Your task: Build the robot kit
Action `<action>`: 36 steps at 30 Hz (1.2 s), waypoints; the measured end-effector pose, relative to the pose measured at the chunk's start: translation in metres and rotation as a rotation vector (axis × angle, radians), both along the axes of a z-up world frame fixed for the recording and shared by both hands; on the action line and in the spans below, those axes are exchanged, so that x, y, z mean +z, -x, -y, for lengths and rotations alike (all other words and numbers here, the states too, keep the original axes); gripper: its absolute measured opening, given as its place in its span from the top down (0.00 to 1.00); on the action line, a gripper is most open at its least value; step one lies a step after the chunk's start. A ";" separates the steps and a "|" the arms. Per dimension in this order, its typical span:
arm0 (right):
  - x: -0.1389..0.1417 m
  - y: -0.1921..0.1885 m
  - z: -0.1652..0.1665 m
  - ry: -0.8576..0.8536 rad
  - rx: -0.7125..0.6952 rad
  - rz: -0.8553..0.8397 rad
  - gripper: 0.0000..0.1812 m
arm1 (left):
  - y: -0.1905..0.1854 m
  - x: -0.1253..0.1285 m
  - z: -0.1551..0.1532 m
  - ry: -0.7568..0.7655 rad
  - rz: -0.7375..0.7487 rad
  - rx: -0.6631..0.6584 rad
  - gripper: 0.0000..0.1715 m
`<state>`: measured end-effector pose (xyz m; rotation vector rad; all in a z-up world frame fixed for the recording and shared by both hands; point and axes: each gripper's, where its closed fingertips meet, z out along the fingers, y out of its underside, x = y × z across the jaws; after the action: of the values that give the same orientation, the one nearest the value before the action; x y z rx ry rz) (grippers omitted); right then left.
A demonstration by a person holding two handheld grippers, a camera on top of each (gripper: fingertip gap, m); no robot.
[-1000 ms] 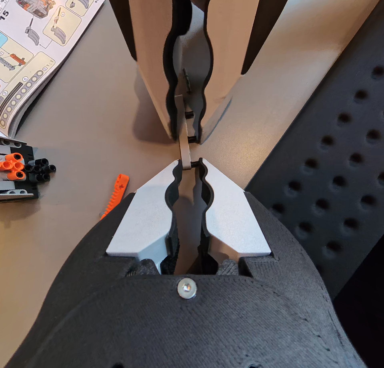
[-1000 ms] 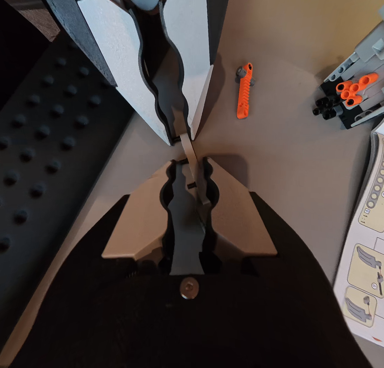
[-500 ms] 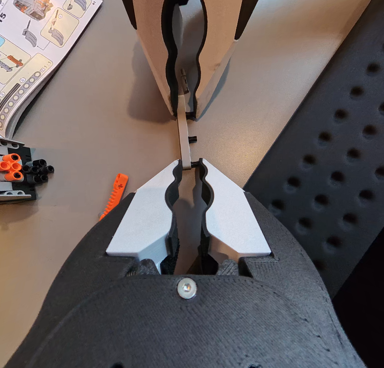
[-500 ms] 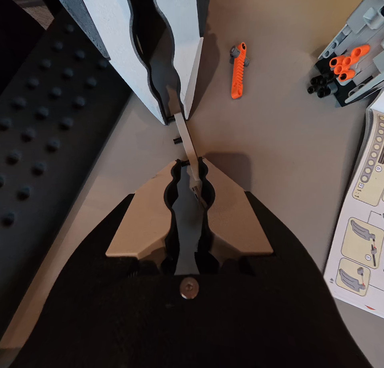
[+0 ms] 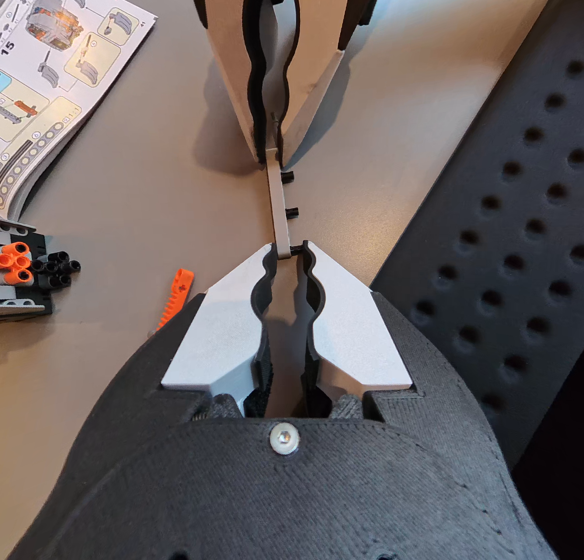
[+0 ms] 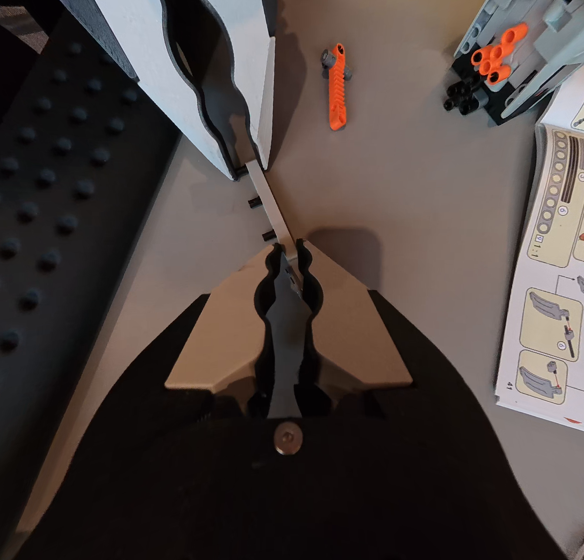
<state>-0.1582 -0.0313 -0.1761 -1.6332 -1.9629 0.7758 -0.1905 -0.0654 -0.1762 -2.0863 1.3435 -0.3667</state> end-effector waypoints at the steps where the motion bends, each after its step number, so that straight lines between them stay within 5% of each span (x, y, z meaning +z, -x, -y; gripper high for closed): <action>1: 0.000 0.001 0.000 0.005 0.000 -0.004 0.95 | 0.000 0.000 0.000 -0.006 -0.001 -0.005 0.91; 10: 0.007 0.000 0.001 -0.085 0.004 -0.002 0.96 | 0.003 0.003 -0.005 -0.046 0.005 0.028 0.86; 24: 0.072 -0.032 -0.037 -0.630 -0.203 -0.093 0.96 | 0.027 0.023 -0.001 -0.008 0.189 0.091 0.82; 36: 0.064 -0.023 -0.031 -0.782 -0.171 -0.063 0.96 | 0.024 0.053 -0.021 -0.070 0.358 0.130 0.85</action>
<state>-0.1354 -0.0003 -0.1117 -1.2383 -1.7238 -0.0325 -0.2146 -0.0445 -0.1235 -1.9264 0.9919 -0.5961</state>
